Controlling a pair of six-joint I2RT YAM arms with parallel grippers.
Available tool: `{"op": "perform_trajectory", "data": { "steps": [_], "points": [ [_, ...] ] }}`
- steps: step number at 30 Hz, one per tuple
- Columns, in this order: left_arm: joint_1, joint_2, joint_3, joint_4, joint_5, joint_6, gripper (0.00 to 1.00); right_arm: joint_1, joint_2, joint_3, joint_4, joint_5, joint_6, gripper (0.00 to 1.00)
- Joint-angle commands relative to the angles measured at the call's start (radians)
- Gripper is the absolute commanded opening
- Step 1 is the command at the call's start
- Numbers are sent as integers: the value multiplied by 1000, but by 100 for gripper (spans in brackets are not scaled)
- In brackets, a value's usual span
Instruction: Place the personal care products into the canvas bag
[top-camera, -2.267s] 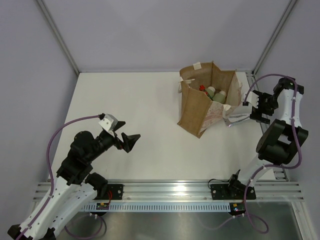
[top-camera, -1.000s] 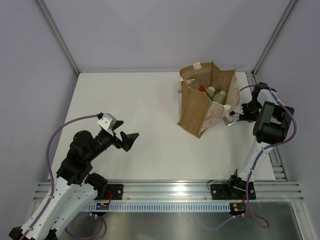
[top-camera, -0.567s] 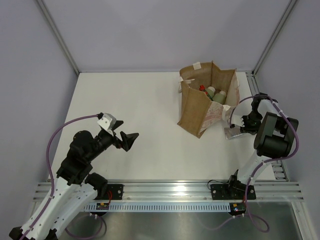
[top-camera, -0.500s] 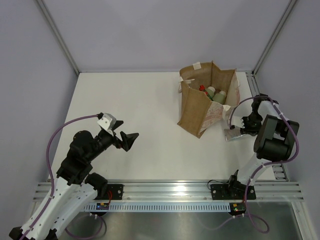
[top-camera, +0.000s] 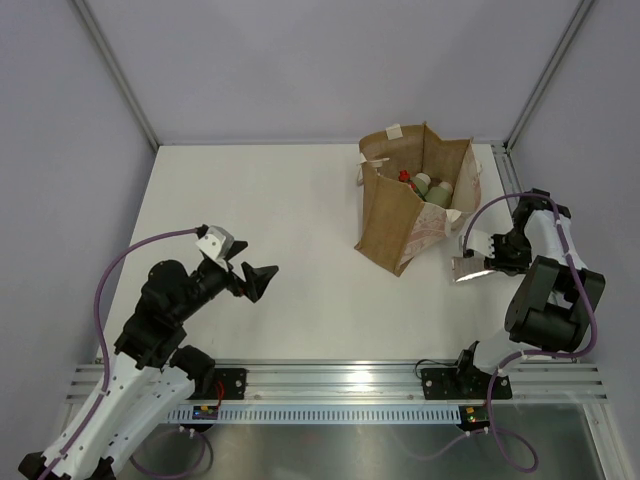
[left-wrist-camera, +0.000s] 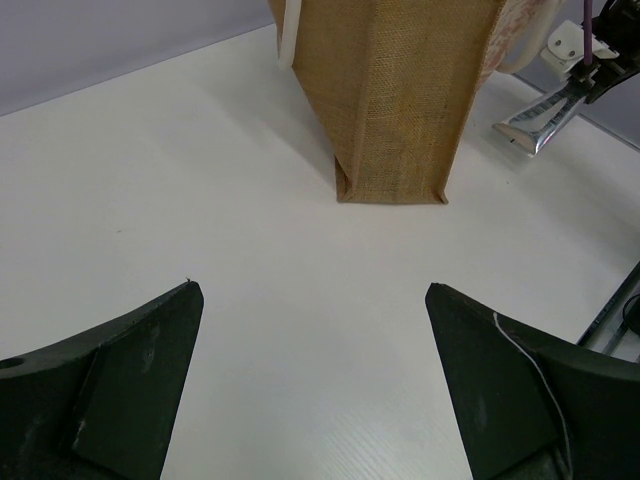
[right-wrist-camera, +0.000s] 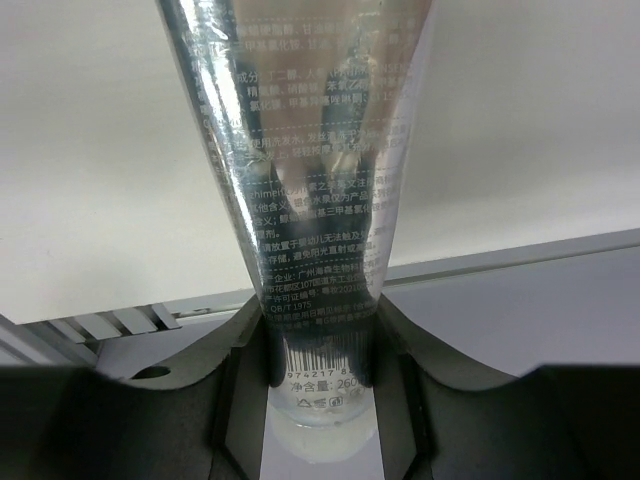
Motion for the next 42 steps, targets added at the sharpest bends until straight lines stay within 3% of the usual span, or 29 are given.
{"op": "perform_trajectory", "data": {
  "steps": [1, 4, 10, 16, 22, 27, 30, 37, 42],
  "points": [
    [4, 8, -12, 48, 15, 15, 99, -12, -46, 55, -51, -17, 5, 12],
    [6, 8, -12, 48, 18, 17, 99, -26, -77, 61, -63, -25, -21, 11],
    [6, 8, -11, 51, 21, 17, 99, -54, -160, 145, -165, -115, -57, 1],
    [6, 8, -9, 51, 26, 16, 99, -62, -250, 216, -255, -184, -29, 0],
    [6, 8, -8, 52, 32, 14, 99, -62, -298, 414, -376, -292, 28, 0],
    [4, 4, -8, 52, 33, 14, 99, -51, -257, 677, -451, -382, 80, 0],
    [6, 4, -6, 54, 33, 17, 99, 15, -212, 780, -429, -370, 178, 0],
    [6, -2, -8, 52, 27, 20, 99, 282, -116, 779, -219, -243, 396, 0],
    [6, -5, -9, 49, 24, 22, 99, 428, 102, 861, -18, -159, 629, 0]
  ]
}}
